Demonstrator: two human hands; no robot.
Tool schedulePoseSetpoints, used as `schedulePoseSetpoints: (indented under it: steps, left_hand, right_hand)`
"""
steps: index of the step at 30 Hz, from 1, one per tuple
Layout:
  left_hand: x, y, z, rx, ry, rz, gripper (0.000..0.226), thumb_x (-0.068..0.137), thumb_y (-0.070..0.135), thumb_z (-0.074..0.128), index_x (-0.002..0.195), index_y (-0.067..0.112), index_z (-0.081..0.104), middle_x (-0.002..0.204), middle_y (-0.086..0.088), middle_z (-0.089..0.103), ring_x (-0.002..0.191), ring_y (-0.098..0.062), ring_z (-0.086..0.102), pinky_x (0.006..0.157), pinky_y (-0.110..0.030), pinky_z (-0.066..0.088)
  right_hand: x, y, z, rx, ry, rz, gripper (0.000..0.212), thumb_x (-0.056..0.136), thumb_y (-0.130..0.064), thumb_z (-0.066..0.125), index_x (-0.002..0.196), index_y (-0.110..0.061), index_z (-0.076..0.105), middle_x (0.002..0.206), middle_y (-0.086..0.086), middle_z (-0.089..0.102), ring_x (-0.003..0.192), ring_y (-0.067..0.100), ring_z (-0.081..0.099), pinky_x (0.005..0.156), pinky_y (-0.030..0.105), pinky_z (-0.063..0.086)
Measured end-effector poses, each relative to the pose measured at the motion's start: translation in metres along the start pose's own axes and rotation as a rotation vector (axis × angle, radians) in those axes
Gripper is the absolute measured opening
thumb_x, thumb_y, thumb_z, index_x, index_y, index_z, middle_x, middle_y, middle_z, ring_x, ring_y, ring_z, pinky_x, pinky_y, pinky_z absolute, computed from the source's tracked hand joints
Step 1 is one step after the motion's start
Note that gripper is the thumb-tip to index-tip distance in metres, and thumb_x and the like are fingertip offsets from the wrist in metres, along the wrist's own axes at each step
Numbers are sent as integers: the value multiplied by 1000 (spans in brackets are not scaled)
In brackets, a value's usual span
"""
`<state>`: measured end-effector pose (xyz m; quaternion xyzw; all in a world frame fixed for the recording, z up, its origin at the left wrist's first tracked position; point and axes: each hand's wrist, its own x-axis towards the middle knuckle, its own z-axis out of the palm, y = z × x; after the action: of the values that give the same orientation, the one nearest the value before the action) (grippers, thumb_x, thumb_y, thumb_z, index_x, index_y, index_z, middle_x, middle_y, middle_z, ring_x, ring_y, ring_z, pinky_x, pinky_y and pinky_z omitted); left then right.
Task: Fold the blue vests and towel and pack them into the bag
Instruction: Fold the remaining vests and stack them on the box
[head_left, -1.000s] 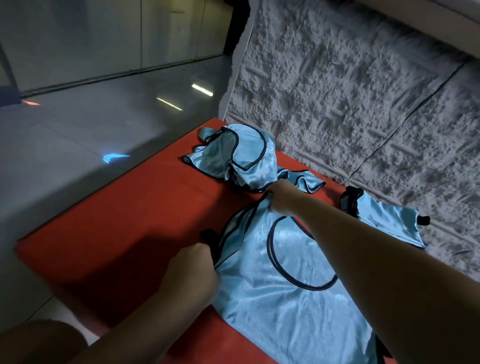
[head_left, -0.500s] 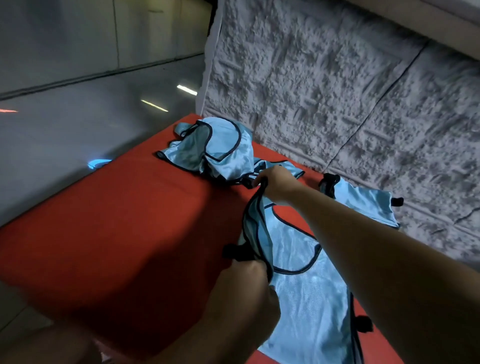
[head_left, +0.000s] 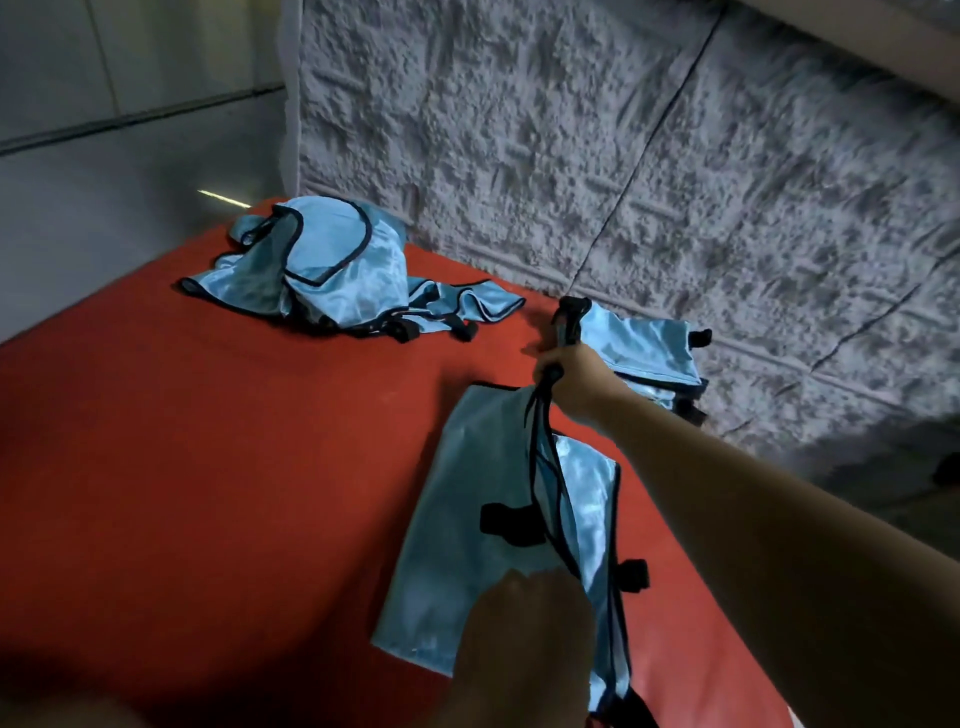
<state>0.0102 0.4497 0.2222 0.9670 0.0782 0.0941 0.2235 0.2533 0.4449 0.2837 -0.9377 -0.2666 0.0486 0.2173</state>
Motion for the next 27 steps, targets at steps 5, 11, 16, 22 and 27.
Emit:
schedulePoseSetpoints:
  steps: [5, 11, 16, 22, 27]
  left_hand:
    - [-4, 23, 8, 71, -107, 91, 25, 57, 14, 39, 35, 13, 50, 36, 1, 43, 28, -19, 47, 29, -20, 34]
    - [-12, 31, 36, 194, -14, 132, 29, 56, 11, 32, 39, 11, 56, 44, -3, 46, 36, -22, 49, 39, -23, 20]
    - [-14, 30, 50, 194, -34, 119, 34, 57, 11, 31, 44, 7, 62, 44, -9, 51, 33, -22, 48, 30, -23, 35]
    - [-19, 31, 45, 250, -354, 114, 35, 60, 11, 41, 66, 1, 74, 56, -13, 62, 48, -25, 62, 33, -34, 45]
    - [-7, 14, -10, -111, -402, 185, 49, 80, 66, 53, 108, 26, 57, 100, 0, 68, 98, -22, 65, 89, -34, 53]
  right_hand:
    - [-14, 47, 6, 9, 0, 107, 40, 72, 14, 39, 69, -16, 65, 64, 3, 56, 54, 9, 47, 49, 13, 36]
    - [-28, 87, 8, 34, -28, 176, 43, 69, 18, 35, 70, -12, 66, 53, -1, 49, 46, 12, 42, 37, 13, 30]
    - [-37, 117, 11, -67, 3, 187, 46, 63, 16, 38, 69, -19, 68, 67, 2, 63, 63, 23, 60, 45, 22, 43]
    - [-55, 132, 6, -57, 155, 307, 51, 75, 13, 47, 103, -19, 76, 100, 8, 73, 94, 27, 68, 72, 29, 52]
    - [-97, 73, 2, 33, 239, 67, 44, 93, 1, 48, 125, -18, 70, 127, 3, 70, 116, 18, 64, 98, 25, 48]
